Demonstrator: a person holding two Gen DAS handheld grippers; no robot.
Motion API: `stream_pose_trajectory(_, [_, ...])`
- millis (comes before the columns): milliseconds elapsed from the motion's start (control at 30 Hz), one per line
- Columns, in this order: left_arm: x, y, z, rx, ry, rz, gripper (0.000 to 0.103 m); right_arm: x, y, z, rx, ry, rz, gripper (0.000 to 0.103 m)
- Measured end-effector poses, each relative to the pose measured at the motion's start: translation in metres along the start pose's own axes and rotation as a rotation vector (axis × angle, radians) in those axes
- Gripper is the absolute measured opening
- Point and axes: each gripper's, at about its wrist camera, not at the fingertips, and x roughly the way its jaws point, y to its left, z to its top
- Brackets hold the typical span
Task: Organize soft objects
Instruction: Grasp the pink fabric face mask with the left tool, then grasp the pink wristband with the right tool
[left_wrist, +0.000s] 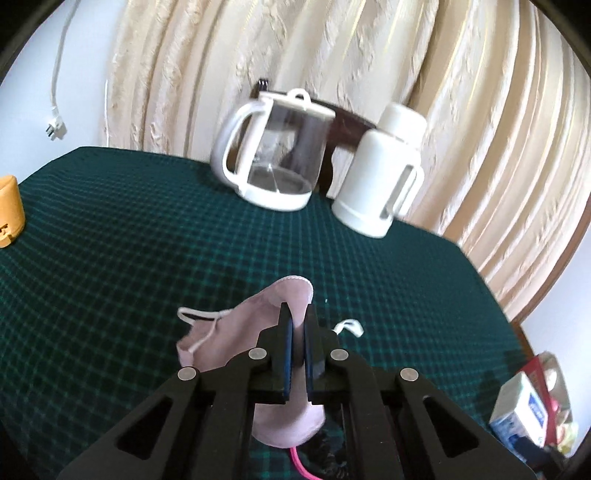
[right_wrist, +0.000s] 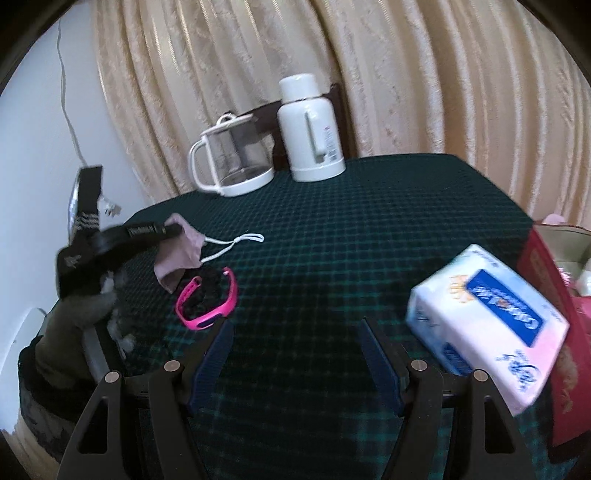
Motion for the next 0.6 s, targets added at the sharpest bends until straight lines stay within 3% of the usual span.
stream_pose_trajectory(300, [-0.026,0.016,0.005,-0.046,-0.071,-0.044,0.004,0.041,0.038,0.007,-0.063,0.108,0.069,0.076])
stream_pose_trajectory(600, [-0.038,0.036,0.005,-0.082,-0.121,-0.036,0.004,0.06,0.071,0.014,-0.134,0.127,0.089,0.076])
